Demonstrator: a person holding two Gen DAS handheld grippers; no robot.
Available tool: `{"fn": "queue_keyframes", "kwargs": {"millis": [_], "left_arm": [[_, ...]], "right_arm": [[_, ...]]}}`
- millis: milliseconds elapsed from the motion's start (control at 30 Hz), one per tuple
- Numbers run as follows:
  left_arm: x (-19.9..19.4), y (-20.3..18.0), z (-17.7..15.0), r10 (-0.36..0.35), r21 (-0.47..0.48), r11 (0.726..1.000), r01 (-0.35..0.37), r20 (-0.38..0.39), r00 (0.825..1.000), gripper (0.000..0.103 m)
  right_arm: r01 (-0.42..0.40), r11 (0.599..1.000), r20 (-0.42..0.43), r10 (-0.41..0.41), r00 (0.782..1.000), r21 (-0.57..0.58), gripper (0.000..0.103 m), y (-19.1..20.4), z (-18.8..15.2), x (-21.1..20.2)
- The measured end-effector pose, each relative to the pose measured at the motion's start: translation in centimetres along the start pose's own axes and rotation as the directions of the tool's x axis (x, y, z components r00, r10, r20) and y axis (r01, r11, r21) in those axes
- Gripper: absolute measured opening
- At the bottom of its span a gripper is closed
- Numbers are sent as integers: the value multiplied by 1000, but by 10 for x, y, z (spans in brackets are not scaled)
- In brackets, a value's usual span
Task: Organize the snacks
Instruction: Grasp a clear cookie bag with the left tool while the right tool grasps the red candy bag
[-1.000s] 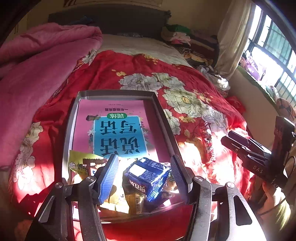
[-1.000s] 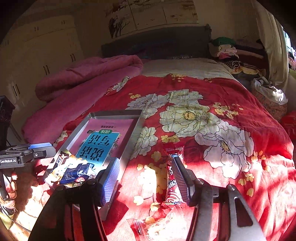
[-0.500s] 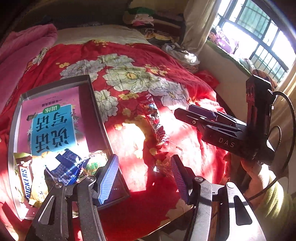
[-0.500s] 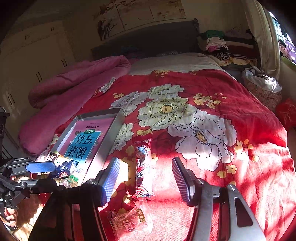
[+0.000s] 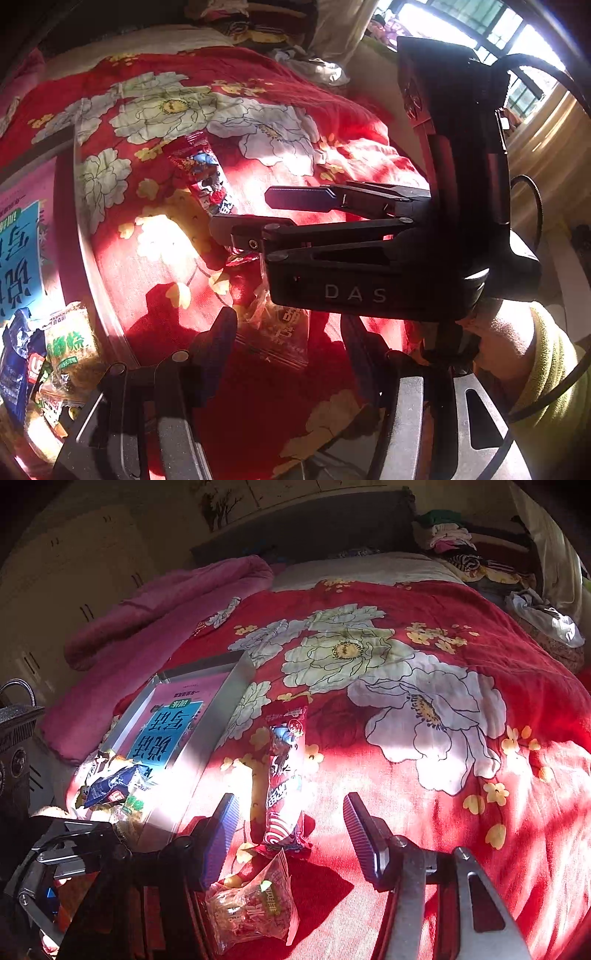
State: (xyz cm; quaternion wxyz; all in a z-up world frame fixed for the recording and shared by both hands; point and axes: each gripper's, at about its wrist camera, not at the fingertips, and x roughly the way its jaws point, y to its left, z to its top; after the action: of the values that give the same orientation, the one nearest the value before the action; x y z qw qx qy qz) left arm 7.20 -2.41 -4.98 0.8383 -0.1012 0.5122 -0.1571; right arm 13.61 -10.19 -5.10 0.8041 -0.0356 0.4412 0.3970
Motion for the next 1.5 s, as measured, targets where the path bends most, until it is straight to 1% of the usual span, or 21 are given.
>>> {"fn": "queue_keyframes", "kwargs": {"millis": [67,133,167,367,433,467,500,533,600,700,833,1000,1133,1200,1300,1400,1500], "left_arm": [[6,-1,1,0,7,1000,0,-12,1000,60],[10,-1,1,5,10,1000,-5,-19,1000,60],[11,0,2,3,7,1000,-3,-22,1000,60],[21,7,5,-6,-19,1000,6,-33,999,60],[23,9,6,-18,-28,999,17,-26,999,60],[25,9,7,-22,-30,999,21,-28,999,60],[26,9,7,-22,-31,999,21,-31,999,54],[29,9,8,-18,-30,999,17,-38,999,42],[36,11,8,-16,-45,999,13,-55,998,41],[35,19,7,-56,-99,994,51,-45,997,40],[22,26,7,-64,-122,991,63,-8,998,38],[-4,34,6,-59,-140,988,65,50,997,37],[-38,44,-1,-21,-158,987,36,96,995,37],[-55,52,-4,15,-175,984,6,117,993,37],[-84,68,-11,68,-210,977,-33,162,985,37],[-115,94,-19,122,-267,962,-63,209,970,37],[-142,120,-28,225,-319,937,-141,243,943,37]], "right_arm": [[3,1000,-36,-3,999,-12,57,0,-1,11],[-2,1000,-65,1,998,-15,52,-1,-3,21],[-1,1000,-70,-1,998,-19,51,-1,-3,24],[12,999,-80,-15,997,-33,40,0,-6,31],[20,999,-79,-23,997,-42,34,1,-6,31],[15,999,-74,-18,997,-34,27,0,-6,31],[6,1000,-66,-7,998,-24,26,-1,-6,29],[-6,1000,-56,5,998,-11,25,-3,-5,27],[-28,1000,-39,28,999,11,25,-6,-4,24],[-55,998,-10,55,998,32,25,-8,-3,18],[-79,996,47,77,996,40,25,-6,0,4],[-91,995,108,86,990,39,25,2,7,-12],[-102,995,139,98,985,22,25,13,12,-22],[-109,994,153,105,983,13,25,20,15,-25],[-143,990,159,138,977,15,25,32,20,-26],[-163,987,155,162,974,-10,25,48,24,-26],[-181,982,137,186,973,-43,25,68,28,-20]]}}
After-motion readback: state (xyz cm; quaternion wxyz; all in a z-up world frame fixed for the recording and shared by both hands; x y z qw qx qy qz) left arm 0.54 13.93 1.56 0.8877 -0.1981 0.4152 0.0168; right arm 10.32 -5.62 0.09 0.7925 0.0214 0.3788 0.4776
